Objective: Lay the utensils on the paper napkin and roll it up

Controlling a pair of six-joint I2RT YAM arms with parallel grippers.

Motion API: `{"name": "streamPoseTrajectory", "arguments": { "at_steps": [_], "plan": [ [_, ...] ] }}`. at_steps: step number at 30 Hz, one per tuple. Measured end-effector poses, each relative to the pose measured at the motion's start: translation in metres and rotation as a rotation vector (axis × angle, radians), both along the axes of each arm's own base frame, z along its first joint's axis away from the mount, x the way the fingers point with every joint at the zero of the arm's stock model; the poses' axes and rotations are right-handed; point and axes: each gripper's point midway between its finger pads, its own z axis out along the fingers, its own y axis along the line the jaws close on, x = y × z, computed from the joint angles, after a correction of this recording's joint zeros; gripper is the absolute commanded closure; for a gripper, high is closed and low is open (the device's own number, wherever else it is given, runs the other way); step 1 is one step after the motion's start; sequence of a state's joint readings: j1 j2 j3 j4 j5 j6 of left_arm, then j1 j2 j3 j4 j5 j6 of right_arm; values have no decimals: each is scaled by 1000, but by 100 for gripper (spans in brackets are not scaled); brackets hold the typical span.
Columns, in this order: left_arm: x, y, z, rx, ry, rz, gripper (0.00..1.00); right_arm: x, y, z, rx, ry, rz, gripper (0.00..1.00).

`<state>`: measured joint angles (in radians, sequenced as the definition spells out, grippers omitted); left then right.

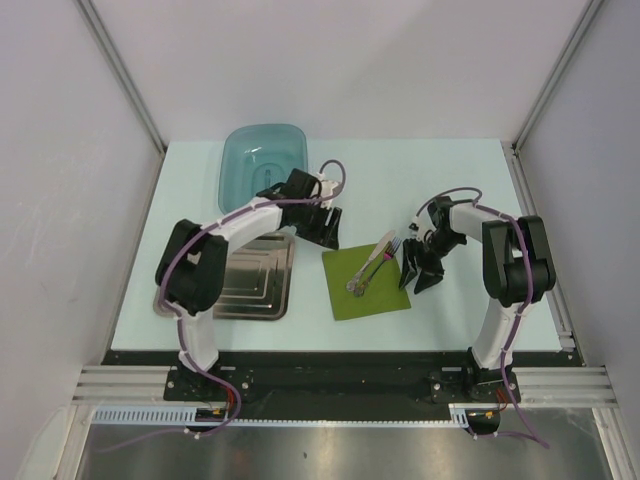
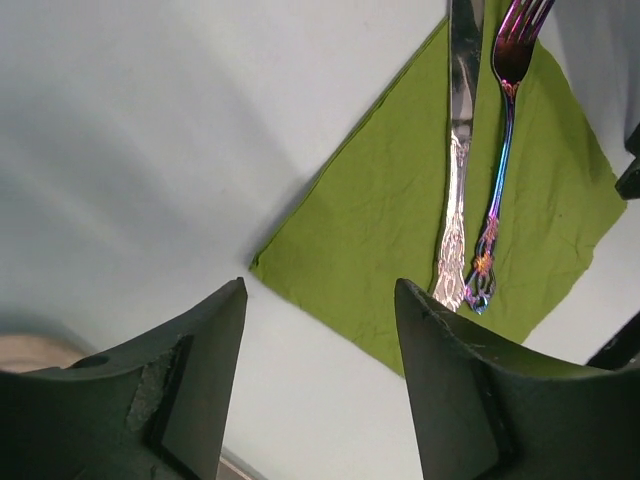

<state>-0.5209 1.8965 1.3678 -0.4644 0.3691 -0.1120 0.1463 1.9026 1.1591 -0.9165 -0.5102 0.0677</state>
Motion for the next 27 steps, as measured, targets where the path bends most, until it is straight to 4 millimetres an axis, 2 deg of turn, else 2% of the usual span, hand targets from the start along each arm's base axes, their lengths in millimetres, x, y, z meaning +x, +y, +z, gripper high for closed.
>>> {"name": "streamPoseTrajectory", "arguments": {
  "at_steps": [5,11,18,21,25,27],
  "plan": [
    [5,-14,-14,53,-14,-53,42,-2,2,-1,-15,-3,15,50],
    [-3,-9,-38,135,15,-73,50,-11,9,-2,-33,0,54,60],
    [-2,-3,-44,184,2,-73,55,-13,11,-5,-47,-4,69,65],
    [-1,-2,-45,194,-2,-68,58,-13,11,-6,-52,-3,73,75],
    [0,0,-50,210,-1,-62,58,-14,12,-8,-58,12,68,80],
    [0,1,-50,212,-2,-62,58,-13,12,-9,-59,18,67,87]
  ]
}}
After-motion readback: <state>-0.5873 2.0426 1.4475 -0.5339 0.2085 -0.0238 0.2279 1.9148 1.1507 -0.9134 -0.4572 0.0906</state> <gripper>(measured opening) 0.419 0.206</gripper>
